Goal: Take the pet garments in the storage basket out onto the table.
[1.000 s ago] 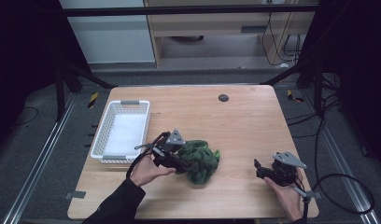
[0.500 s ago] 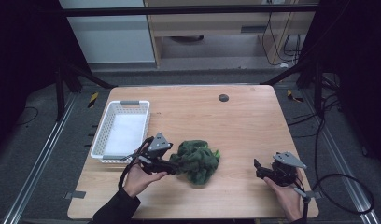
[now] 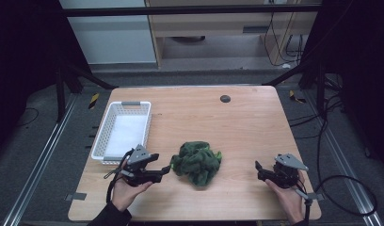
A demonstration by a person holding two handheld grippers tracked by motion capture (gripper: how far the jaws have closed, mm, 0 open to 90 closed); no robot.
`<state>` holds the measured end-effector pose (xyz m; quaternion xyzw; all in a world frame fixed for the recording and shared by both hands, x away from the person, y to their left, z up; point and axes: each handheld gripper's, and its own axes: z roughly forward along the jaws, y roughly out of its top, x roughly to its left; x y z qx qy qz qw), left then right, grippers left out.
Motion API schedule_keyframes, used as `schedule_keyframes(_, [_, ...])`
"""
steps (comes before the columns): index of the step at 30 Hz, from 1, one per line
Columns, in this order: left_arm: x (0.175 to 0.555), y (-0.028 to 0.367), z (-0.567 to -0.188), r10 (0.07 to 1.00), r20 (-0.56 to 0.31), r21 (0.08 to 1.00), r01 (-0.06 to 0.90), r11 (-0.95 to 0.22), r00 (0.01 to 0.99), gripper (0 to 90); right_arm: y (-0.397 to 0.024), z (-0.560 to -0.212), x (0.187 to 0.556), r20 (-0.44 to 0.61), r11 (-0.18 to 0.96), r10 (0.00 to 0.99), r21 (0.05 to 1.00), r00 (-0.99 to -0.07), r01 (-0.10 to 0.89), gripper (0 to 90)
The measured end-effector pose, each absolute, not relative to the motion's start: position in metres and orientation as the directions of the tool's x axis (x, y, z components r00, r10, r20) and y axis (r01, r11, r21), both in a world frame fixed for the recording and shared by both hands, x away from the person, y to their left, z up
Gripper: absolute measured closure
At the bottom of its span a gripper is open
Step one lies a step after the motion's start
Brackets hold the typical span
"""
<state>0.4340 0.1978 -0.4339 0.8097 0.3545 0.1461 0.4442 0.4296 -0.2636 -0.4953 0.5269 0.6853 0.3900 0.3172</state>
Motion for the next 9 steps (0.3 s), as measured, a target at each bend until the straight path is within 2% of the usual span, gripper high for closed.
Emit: schedule_keyframes(9, [0.419, 0.229, -0.452, 0.758, -0.121, 0.81, 0.505, -0.298, 0.641, 39.8, -0.263, -0.496, 0.428, -0.029, 0.149, 0.967, 0.868, -0.252, 0.473, 9.6])
